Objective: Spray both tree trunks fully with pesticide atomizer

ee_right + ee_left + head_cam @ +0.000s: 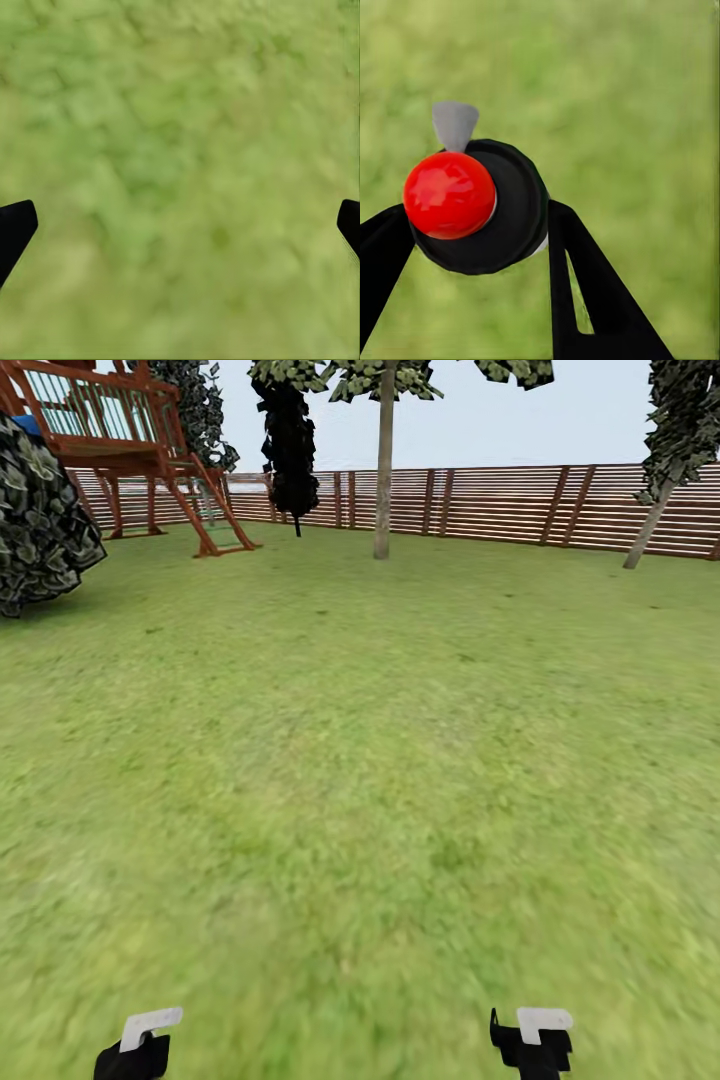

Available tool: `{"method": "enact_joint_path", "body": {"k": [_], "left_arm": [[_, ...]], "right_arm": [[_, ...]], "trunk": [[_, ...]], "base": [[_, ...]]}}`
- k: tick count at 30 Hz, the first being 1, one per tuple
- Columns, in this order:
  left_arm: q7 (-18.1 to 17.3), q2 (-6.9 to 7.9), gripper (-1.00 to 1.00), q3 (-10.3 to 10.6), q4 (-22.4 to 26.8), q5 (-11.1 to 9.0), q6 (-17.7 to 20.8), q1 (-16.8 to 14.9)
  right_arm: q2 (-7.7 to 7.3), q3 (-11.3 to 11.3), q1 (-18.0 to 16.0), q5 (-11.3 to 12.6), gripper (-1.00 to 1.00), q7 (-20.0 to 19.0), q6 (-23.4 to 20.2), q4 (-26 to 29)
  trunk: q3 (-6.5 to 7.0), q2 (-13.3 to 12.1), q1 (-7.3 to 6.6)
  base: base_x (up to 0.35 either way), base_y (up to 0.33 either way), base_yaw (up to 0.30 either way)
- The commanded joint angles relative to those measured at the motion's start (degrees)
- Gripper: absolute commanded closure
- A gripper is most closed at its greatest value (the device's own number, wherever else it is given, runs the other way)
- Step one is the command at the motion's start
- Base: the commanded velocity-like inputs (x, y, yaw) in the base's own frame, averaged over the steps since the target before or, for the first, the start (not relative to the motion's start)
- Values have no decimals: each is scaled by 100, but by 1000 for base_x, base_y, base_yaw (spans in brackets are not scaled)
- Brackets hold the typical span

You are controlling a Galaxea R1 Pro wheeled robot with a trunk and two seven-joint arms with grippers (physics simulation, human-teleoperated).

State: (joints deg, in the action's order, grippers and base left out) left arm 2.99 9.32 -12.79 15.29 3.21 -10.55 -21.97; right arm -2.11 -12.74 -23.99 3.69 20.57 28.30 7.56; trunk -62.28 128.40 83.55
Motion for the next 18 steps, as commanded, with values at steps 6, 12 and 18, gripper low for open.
{"method": "enact_joint_path", "body": {"k": [6, 12, 18], "left_arm": [[0, -1, 100, -1, 0, 0, 0, 0], [0, 0, 100, 2, 0, 3, 0, 0], [0, -1, 100, 0, 0, 2, 0, 0]], "right_arm": [[0, 0, 0, 0, -100, -2, 0, -1], [-1, 0, 0, 0, -100, -2, 0, 0], [-1, 0, 0, 0, -100, -1, 0, 0]], "trunk": [[0, 0, 0], [0, 0, 0], [0, 0, 0]], "base": [[339, 0, 0], [339, 0, 0], [339, 0, 0]]}}
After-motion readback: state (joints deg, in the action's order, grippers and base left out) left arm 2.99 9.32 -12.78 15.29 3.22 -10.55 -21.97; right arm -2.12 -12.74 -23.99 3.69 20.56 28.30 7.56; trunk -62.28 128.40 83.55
